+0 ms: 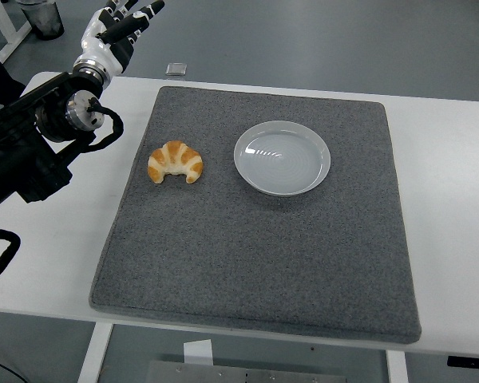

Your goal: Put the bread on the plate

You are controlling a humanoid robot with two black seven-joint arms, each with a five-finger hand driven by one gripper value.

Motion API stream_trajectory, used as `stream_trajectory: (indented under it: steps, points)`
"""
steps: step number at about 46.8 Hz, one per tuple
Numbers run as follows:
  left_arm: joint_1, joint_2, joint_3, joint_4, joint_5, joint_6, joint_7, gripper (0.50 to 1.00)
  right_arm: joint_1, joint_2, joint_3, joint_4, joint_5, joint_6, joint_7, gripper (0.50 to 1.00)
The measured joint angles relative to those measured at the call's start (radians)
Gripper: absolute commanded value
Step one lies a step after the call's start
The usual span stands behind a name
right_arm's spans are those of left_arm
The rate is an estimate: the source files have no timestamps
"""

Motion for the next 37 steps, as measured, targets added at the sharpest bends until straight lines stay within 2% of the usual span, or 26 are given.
stream_trajectory:
  steps: [9,15,37]
  points:
    - [0.012,-0.001,0.003,-0.011,0.000,-0.007,-0.031,0.992,0.000,0.000,0.000,0.000,0.000,0.000,0.000,0.952]
    - [0.014,0.001,0.006,-0.015,0.001,-0.035,-0.032,0.992,0.000,0.000,0.000,0.000,0.000,0.000,0.000,0.952]
    - [0.016,0.004,0.008,-0.003,0.009,-0.042,-0.032,0.992,0.000,0.000,0.000,0.000,0.000,0.000,0.000,0.952]
